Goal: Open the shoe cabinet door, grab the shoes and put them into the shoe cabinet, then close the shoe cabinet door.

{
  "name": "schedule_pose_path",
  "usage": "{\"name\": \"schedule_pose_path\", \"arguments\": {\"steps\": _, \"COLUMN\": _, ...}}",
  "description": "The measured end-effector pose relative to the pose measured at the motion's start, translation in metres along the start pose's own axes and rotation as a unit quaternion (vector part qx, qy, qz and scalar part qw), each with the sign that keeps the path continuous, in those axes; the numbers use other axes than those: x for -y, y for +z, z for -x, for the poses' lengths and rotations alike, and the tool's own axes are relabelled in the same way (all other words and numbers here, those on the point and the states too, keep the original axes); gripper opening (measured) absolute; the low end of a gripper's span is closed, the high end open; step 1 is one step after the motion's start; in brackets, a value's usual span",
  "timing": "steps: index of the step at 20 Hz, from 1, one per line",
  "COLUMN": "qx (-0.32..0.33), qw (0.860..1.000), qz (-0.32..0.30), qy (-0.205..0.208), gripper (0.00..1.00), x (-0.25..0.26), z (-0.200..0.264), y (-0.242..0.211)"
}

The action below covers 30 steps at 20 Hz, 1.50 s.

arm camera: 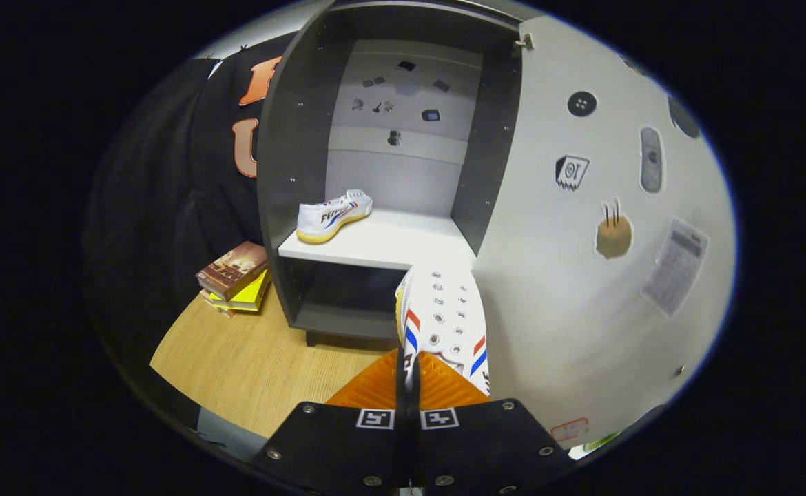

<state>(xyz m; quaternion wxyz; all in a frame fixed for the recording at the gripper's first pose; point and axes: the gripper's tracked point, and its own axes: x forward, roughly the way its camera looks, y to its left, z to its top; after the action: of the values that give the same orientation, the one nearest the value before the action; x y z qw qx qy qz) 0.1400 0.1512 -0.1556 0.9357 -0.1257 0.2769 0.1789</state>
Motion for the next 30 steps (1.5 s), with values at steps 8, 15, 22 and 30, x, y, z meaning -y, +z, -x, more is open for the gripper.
{"name": "schedule_pose_path", "arguments": {"steps": 8, "qx": 0.045, "qw": 0.999, "qz": 0.016, "qy": 0.018, "gripper": 0.00, "x": -0.016, "z": -0.091, "y": 0.103}}
{"name": "schedule_pose_path", "arguments": {"steps": 15, "qx": 0.036, "qw": 0.998, "qz": 0.047, "qy": 0.004, "gripper": 0.00, "x": -0.016, "z": -0.222, "y": 0.129}}
{"name": "schedule_pose_path", "arguments": {"steps": 22, "qx": 0.020, "qw": 0.998, "qz": 0.048, "qy": -0.031, "gripper": 0.01, "x": 0.001, "z": -0.292, "y": 0.118}}
{"name": "schedule_pose_path", "arguments": {"steps": 30, "qx": 0.084, "qw": 0.996, "qz": 0.012, "qy": -0.018, "gripper": 0.76, "x": -0.004, "z": -0.207, "y": 0.137}}
